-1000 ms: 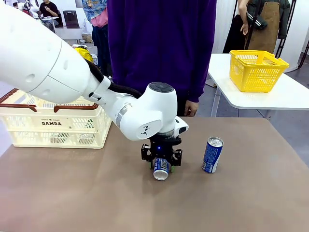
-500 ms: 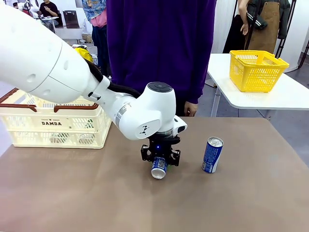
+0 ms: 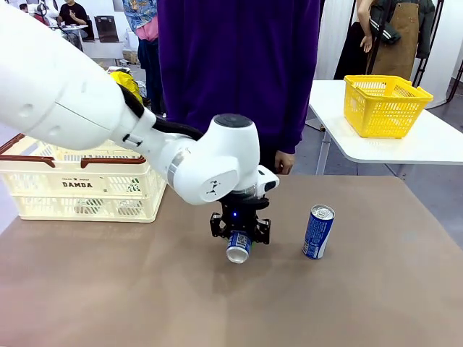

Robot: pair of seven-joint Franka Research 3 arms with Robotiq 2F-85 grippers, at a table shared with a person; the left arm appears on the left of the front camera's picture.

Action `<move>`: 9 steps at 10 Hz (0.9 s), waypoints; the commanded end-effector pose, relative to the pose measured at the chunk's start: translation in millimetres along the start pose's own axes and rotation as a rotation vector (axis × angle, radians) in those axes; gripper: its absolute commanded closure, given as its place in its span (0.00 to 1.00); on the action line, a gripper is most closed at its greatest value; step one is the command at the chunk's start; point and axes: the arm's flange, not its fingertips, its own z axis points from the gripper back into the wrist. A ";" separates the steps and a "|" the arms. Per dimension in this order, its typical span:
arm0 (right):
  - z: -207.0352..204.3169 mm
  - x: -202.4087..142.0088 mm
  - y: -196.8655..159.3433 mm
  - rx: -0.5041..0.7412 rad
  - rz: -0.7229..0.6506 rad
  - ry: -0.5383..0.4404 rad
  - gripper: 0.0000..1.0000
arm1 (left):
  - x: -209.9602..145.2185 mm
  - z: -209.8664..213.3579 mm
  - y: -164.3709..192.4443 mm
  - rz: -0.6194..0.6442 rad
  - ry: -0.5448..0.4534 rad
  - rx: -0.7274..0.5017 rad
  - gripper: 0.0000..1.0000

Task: Place the drinks into the Shopping basket.
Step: Pick up one drink and place it into the Shopping basket.

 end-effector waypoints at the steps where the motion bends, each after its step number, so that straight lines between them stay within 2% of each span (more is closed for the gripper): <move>1: -1.1 2.6 7.7 0.024 -0.012 -0.012 0.00 | -28.4 82.5 34.4 0.034 -0.009 0.007 1.00; 3: -1.1 2.6 7.7 0.024 -0.012 -0.012 0.00 | -65.6 138.4 60.9 -0.006 -0.054 -0.059 1.00; 5: -1.1 2.6 7.7 0.024 -0.012 -0.012 0.00 | -106.0 160.5 83.2 -0.049 -0.118 -0.071 1.00; 6: -1.1 2.6 7.7 0.024 -0.012 -0.012 0.00 | -114.8 160.2 89.6 0.003 -0.177 -0.076 1.00; 7: -1.1 2.6 7.7 0.024 -0.012 -0.012 0.00 | -82.0 161.1 63.5 -0.009 -0.085 -0.043 1.00; 9: -1.1 2.6 7.7 0.024 -0.012 -0.012 0.00 | -82.0 161.1 63.5 -0.009 -0.085 -0.043 1.00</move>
